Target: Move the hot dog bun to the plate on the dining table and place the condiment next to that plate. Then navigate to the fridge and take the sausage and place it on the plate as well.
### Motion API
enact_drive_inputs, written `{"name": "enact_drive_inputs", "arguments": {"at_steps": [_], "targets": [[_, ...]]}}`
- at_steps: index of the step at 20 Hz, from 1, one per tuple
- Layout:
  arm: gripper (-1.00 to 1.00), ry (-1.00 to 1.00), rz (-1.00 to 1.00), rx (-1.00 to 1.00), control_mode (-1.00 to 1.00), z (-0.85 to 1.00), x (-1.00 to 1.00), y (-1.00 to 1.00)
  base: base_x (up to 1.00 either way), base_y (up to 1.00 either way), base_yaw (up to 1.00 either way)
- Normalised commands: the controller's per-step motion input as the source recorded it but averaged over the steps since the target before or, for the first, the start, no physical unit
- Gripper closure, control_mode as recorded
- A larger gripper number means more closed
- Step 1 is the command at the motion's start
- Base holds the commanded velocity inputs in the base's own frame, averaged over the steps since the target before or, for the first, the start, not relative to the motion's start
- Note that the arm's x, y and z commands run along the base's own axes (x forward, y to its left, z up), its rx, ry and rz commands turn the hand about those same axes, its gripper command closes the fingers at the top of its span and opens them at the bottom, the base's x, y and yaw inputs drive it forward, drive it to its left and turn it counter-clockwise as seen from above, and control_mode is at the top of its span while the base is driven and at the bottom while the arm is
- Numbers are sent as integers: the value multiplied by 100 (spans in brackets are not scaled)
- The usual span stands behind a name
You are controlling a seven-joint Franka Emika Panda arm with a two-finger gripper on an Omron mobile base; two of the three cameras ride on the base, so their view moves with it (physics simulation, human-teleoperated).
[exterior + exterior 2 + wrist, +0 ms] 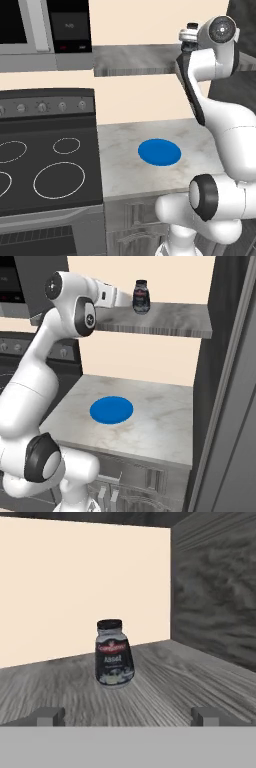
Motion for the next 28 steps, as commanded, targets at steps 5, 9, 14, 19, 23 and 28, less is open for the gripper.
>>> {"name": "enact_drive_inputs", "arguments": {"at_steps": [5,9,14,19,23,28], "targets": [[-100,-4,1,0,-100,22,32,-3,0,0,0],[-100,-5,0,0,-100,15,33,-1,0,0,0],[-100,-1,2,3,-100,10,33,-7,0,0,0],[-100,0,3,0,-100,4,33,-5,0,0,0],[-100,0,3,0,-100,4,30,-13,0,0,0],[-100,0,2,0,-100,0,31,-16,0,0,0]]}}
